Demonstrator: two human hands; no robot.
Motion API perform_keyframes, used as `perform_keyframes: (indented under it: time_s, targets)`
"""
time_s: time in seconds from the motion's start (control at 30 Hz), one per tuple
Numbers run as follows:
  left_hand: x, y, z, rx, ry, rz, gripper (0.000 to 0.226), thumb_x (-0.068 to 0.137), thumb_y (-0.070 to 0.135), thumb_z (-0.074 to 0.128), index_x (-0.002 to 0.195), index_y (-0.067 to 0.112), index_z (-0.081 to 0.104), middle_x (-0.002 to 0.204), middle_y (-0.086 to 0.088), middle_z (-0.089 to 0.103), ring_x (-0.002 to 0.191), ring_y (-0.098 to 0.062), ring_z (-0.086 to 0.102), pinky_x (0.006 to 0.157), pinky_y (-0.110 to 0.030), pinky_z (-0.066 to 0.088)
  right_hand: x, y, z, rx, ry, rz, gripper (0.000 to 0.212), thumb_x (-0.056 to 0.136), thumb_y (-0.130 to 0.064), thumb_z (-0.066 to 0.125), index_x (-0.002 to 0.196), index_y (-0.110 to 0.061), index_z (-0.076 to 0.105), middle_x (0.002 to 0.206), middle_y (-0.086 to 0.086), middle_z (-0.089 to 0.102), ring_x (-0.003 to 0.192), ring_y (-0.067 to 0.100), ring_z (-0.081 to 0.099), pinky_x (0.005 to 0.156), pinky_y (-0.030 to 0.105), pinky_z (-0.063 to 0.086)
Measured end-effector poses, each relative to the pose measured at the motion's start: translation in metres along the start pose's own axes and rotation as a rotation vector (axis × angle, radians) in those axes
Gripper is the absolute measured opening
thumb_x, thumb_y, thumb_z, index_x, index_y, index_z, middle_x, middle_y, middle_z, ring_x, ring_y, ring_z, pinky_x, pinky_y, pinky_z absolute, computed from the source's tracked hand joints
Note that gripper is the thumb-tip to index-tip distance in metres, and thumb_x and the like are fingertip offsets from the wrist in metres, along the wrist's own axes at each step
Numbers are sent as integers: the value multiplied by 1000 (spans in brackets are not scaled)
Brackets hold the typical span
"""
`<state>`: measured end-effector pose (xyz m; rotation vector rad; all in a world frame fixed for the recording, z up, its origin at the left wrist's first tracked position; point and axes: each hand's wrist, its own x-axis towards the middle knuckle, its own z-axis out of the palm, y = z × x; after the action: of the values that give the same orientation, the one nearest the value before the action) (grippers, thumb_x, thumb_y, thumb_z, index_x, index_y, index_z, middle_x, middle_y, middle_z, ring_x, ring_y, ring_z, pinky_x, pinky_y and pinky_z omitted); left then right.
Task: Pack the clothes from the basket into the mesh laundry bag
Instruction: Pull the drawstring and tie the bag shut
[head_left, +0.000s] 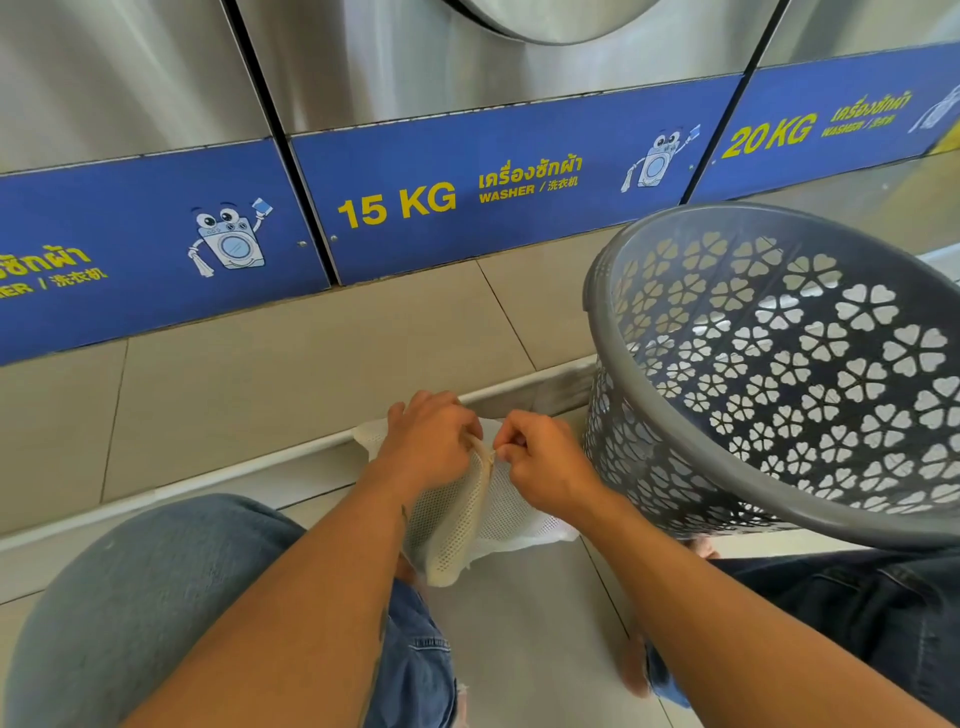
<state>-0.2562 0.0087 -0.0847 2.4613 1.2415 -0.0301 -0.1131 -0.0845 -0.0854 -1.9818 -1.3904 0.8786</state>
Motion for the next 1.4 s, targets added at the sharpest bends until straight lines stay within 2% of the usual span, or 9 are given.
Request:
perform_keyframes:
  time_s: [0.2,0.37,0.5,0.63,0.73,0.93,1.1,1.23,1.4]
  targets:
    - [5,1,-1,-2,123,-85,24,89,20,54,94,33,73,108,5,60,105,-26,49,85,-41,42,-6,3,6,1,-26,63,23,84,-3,62,72,-23,63,74,-9,62,71,11,60,65,32,54]
    - [2,-1,5,4,154,-154,20,89,20,56,90,32,72,98,2,43,102,-27,42,78,-40,40,-27,20,22,46,-79,138,28,86,-4,61,70,-27,61,76,-9,62,72,8,58,56,17,41]
    - [-7,8,0,-66,165,-203,15,86,15,49,98,22,54,97,-4,54,89,-29,53,66,-36,38,-25,10,23,167,40,144,28,85,-3,59,69,-26,61,73,-11,63,69,5,59,58,17,43]
    - [-30,22,-19,-335,-242,-467,20,79,27,52,89,16,64,91,-8,68,82,-27,65,67,-34,53,-20,2,19,430,98,222,21,87,-2,59,75,-18,66,77,0,68,73,15,66,64,28,60]
    - [-47,25,-15,-646,-522,-522,30,84,24,53,108,13,68,113,-14,69,98,-29,64,81,-39,55,-19,0,18,679,95,323,16,87,6,58,79,-5,67,77,10,69,66,15,66,61,26,60]
    - [-59,35,23,-751,-276,-391,37,77,10,66,104,36,67,98,12,68,100,-15,60,90,-35,47,-30,7,7,930,45,419,17,84,12,57,78,0,66,76,16,69,70,24,69,65,31,60]
    - [-37,41,21,-908,-283,-655,19,81,23,60,72,13,74,82,-8,73,77,-25,64,83,-36,50,-27,13,5,816,24,391,19,85,9,61,73,-4,69,73,13,69,69,20,69,68,32,63]
    - [-34,36,30,-1031,-201,-681,36,81,42,61,81,11,79,84,-9,78,88,-30,70,89,-43,53,-26,17,10,722,-13,353,25,86,7,64,68,-10,70,68,8,70,66,16,68,65,28,61]
    - [-24,38,32,-1042,-127,-717,22,77,30,63,76,10,74,78,-12,75,77,-30,69,74,-43,54,-27,20,16,621,-14,314,26,84,7,65,67,-12,69,70,6,70,70,17,69,67,32,63]
